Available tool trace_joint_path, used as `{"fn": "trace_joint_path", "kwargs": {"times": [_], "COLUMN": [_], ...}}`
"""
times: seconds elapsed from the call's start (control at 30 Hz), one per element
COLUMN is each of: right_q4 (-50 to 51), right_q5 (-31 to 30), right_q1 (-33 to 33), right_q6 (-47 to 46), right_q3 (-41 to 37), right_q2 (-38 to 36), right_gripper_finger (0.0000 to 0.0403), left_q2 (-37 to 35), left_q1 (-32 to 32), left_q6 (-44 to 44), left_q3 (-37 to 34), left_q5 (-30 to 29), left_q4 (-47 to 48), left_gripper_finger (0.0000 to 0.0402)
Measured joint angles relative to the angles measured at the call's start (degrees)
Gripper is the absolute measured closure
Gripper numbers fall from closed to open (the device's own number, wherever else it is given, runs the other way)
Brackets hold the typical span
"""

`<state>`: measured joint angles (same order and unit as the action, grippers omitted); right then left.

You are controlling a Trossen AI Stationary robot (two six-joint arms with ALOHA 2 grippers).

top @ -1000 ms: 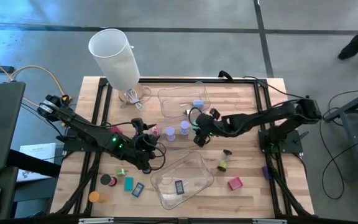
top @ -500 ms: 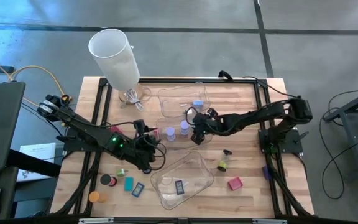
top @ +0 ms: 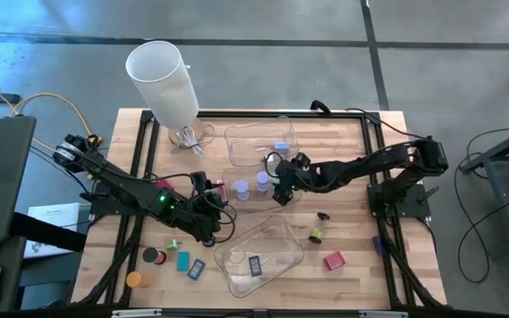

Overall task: Pick & Place Office items
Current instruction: Put the light blue hourglass into the middle transparent bin, then put the bottom right red charger adapter into the top transparent bin

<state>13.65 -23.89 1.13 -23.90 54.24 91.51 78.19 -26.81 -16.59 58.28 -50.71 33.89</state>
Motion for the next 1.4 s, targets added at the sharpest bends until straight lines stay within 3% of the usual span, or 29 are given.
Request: {"fn": "trace_joint_path", "kwargs": {"times": [0.2,0.6,0.83,0.93,1.17,1.4], "right_q4": [0.6,7.1,16.3,18.7,19.2,19.7], "right_q5": [1.5,18.2,32.0,35.2,32.8,27.9], "right_q1": [1.3,10.7,18.2,22.2,30.4,33.4], "right_q6": [2.5,4.1,-7.2,-13.3,-19.9,-23.7], "right_q3": [0.0,0.1,0.1,0.1,0.1,0.1], "right_q2": [-6.9,-25.3,-30.6,-30.8,-29.6,-28.2], "right_gripper_finger": [0.0112,0.0117,0.0117,0.0117,0.0117,0.0117], "left_q2": [0.0,0.0,0.0,0.0,0.0,0.0], "left_q1": [0.0,0.0,-0.4,-0.4,-0.4,-0.4], "left_q6": [-0.3,-0.4,-0.9,-0.9,-0.7,-0.9], "left_q3": [0.0,0.0,0.0,0.0,0.0,0.0], "left_q5": [0.3,5.2,6.3,6.3,6.2,6.2], "left_q4": [0.2,0.3,0.0,-0.7,-3.2,-3.3], "left_gripper_finger": [0.0144,0.0144,0.0144,0.0144,0.0144,0.0144]}}
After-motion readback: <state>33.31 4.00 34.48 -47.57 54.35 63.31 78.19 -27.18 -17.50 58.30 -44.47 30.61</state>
